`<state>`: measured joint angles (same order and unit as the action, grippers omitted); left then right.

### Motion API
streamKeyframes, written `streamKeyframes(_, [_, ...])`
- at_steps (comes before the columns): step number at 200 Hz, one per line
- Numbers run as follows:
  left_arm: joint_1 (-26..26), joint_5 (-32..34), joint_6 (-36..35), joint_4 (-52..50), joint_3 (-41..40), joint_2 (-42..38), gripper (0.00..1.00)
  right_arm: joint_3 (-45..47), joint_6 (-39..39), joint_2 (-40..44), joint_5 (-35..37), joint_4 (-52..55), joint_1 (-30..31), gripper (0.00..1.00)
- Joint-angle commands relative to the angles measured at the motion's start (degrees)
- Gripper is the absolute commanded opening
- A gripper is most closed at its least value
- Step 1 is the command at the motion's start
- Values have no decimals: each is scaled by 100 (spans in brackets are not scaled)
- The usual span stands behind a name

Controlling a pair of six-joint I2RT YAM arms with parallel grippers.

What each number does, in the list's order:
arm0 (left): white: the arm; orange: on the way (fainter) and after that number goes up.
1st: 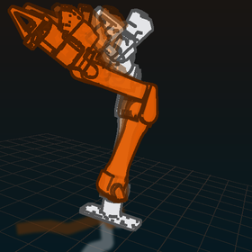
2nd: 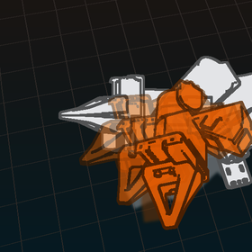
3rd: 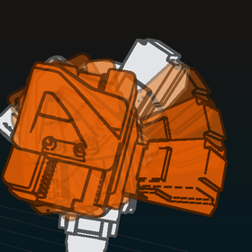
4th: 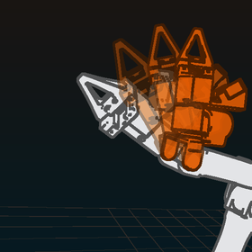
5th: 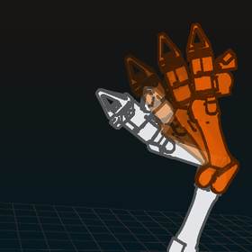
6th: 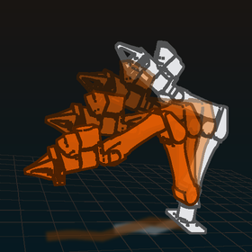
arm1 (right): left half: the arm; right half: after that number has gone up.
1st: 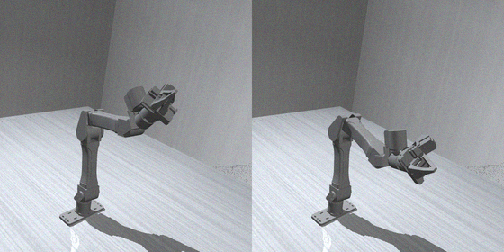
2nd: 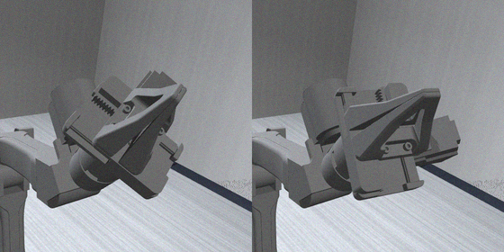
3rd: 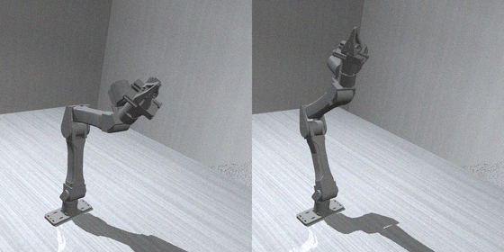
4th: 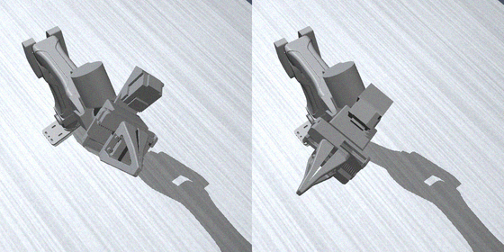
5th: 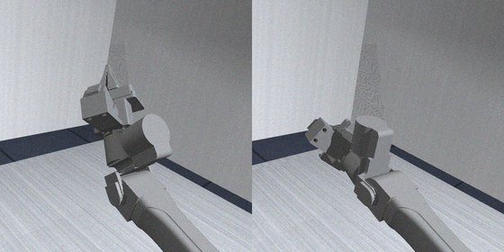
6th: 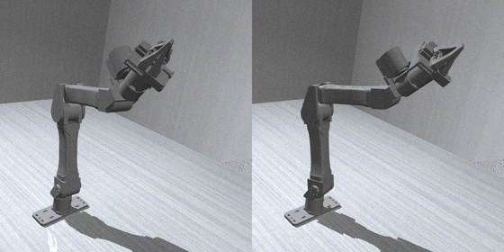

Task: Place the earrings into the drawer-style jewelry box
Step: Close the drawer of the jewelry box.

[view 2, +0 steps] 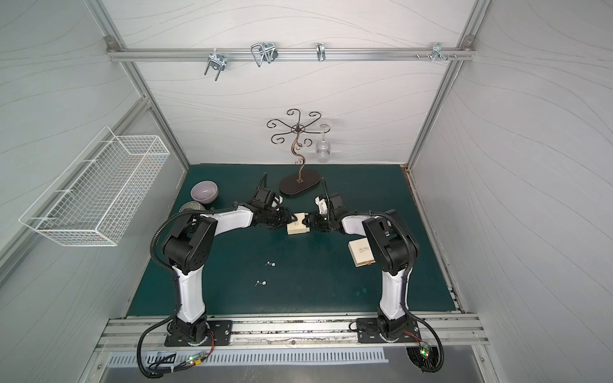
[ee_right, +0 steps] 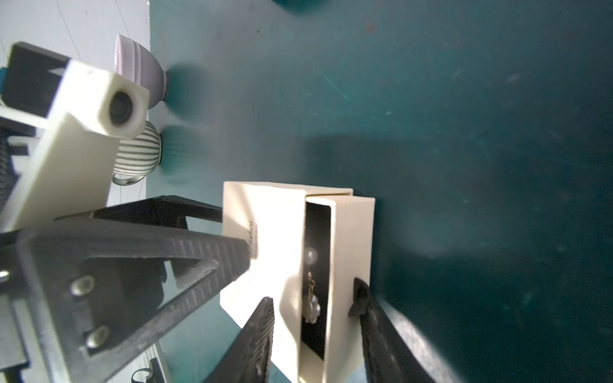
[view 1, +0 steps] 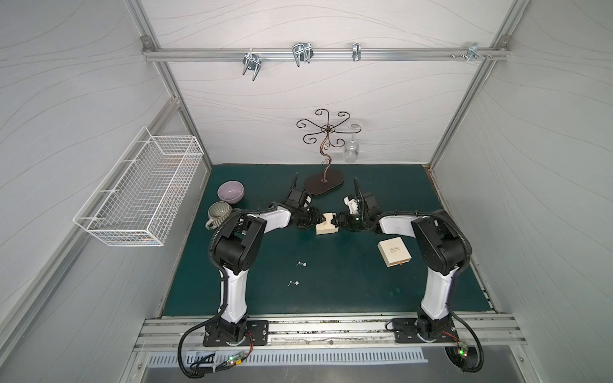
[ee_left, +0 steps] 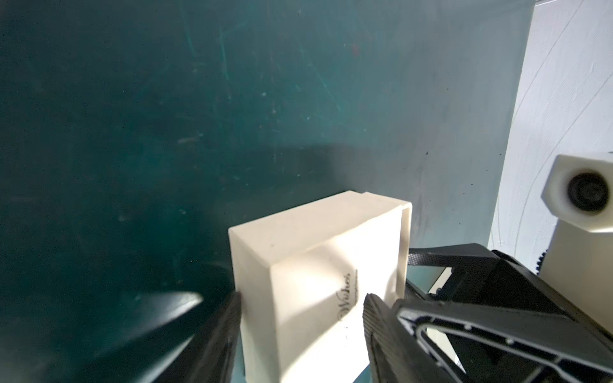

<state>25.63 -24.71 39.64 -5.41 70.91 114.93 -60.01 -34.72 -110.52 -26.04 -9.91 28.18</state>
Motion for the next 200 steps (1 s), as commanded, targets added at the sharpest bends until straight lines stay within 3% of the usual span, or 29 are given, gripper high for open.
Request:
streamKeyframes(1, [56, -144, 17, 233, 310, 139, 61, -210, -61, -152, -112, -46, 82, 45])
streamKeyframes(126, [-140, 19, -112, -28, 641, 355, 60, -370, 117, -128, 41, 334, -59, 46])
streamKeyframes(164, [-137, 133, -267, -301, 889, 302, 61, 12, 330, 663, 220, 838, -388, 46])
streamKeyframes(200, [28, 892, -619, -972, 1021, -401, 65, 654, 532, 2170, 696, 1677, -857, 48])
